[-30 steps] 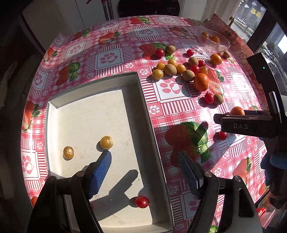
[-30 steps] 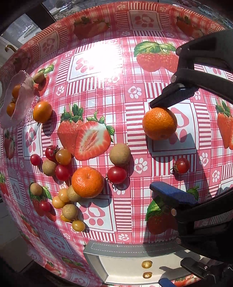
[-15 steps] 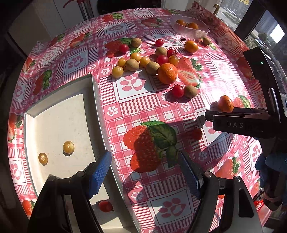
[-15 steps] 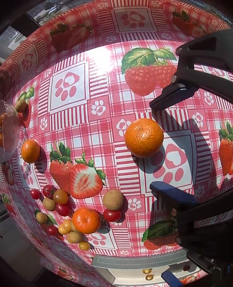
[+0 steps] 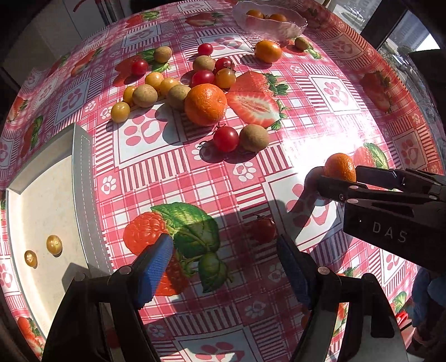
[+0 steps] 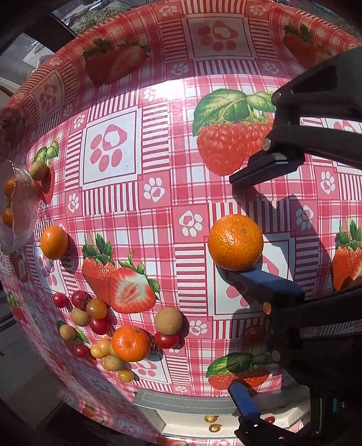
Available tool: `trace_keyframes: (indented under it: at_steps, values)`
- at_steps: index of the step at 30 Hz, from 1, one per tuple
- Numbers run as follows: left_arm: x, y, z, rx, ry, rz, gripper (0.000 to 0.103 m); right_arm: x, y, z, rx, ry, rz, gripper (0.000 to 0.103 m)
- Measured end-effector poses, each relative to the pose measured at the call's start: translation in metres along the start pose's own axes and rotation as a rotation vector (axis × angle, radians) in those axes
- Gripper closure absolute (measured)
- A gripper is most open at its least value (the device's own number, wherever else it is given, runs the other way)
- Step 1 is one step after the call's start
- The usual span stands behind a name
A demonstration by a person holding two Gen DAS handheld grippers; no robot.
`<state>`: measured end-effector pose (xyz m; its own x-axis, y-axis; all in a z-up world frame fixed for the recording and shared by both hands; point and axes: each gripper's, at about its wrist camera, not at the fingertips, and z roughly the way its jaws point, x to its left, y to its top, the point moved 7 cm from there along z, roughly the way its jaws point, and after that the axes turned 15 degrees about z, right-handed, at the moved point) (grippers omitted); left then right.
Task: Organize fruits
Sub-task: 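Grasp a mandarin with the right tool while the left tool grasps a red cherry tomato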
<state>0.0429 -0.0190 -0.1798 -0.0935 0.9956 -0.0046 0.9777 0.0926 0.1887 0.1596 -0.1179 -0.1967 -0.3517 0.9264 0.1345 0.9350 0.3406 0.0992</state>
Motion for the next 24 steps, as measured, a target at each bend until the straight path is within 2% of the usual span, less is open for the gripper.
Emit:
trace_keyframes:
  at_steps: [8,9,11,13,15,19,24]
  values:
    - [-0.013,0.011,0.014,0.007,0.013,0.017,0.026,-0.015,0.0,-0.013,0.012,0.047,-0.015,0.063]
    - [-0.015,0.013,0.015,0.007,0.023,0.024,0.031,-0.018,0.0,-0.014,0.015,0.056,-0.017,0.066]
    - [-0.019,0.014,0.015,-0.001,0.032,0.033,0.04,-0.019,0.003,-0.016,0.017,0.054,-0.021,0.067]
    - [-0.021,0.017,0.013,-0.011,0.029,0.038,0.057,-0.022,0.003,-0.018,0.02,0.06,-0.016,0.067]
    - [-0.028,0.02,0.011,-0.012,0.023,0.051,0.084,-0.025,-0.002,-0.02,0.029,0.069,-0.006,0.067]
    - [-0.026,0.022,0.007,-0.008,-0.05,0.01,0.084,-0.029,-0.012,-0.026,0.04,0.081,0.019,0.067]
    - [-0.019,0.01,-0.013,-0.028,-0.095,-0.032,0.084,-0.029,-0.03,-0.039,0.056,0.108,0.044,0.067]
